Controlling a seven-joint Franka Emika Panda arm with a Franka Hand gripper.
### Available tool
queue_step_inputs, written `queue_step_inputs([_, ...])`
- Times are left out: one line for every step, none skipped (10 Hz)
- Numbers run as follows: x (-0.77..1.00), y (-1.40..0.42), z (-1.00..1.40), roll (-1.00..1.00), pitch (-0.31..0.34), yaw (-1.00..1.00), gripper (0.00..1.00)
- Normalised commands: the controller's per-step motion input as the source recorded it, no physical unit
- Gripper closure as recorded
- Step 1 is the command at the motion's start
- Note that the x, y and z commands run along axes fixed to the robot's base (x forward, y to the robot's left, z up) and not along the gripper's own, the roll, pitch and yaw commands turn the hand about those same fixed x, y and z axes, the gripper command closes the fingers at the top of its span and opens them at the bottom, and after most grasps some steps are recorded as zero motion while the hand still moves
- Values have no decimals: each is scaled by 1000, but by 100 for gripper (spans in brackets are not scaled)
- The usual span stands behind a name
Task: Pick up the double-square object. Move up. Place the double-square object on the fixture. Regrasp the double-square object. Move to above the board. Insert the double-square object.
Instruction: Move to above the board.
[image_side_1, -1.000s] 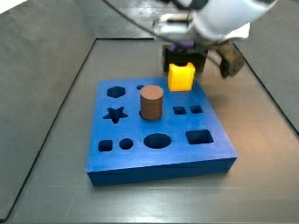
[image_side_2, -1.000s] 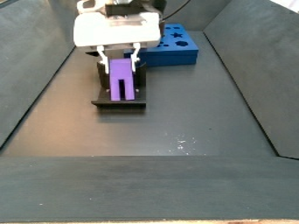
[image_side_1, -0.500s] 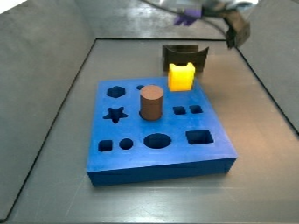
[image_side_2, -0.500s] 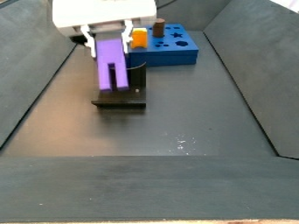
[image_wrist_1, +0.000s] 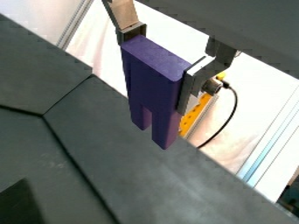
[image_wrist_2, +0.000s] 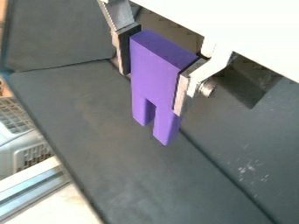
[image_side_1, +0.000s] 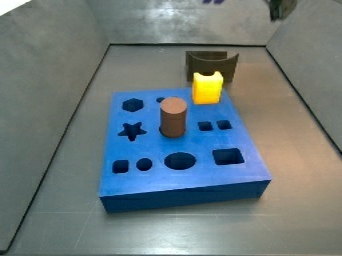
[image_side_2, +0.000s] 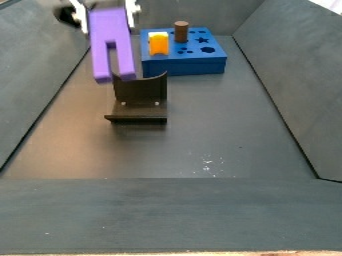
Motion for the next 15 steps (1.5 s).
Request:
queue_step_inputs([127, 236, 1000, -28, 4, 97, 100])
queue_step_inputs([116, 198, 1000, -31, 14, 69, 100])
queue_step_inputs([110, 170, 1000, -32, 27, 54, 100])
queue_step_inputs([103, 147, 987, -31, 37, 47, 100])
queue_step_inputs([77, 79, 769, -29, 60, 36, 100])
queue_step_inputs([61, 33, 603, -28, 81, 32, 100])
queue_step_inputs([45, 2, 382, -35, 99, 37, 100])
queue_step_inputs([36, -7, 217, -40, 114, 46, 100])
queue_step_inputs([-487, -1000, 115, -1000, -86, -91, 100])
queue_step_inputs([-488, -1000, 115, -1000, -87, -91, 100])
queue_step_inputs([-512, -1000, 128, -1000, -108, -99, 100])
queue_step_inputs([-518, -1000, 117, -1000, -113, -107, 100])
queue_step_inputs([-519, -1000, 120, -1000, -110, -119, 100])
queue_step_inputs([-523, -1000, 122, -1000, -105, -127, 100])
queue_step_inputs([-533, -1000, 119, -1000, -104, -136, 100])
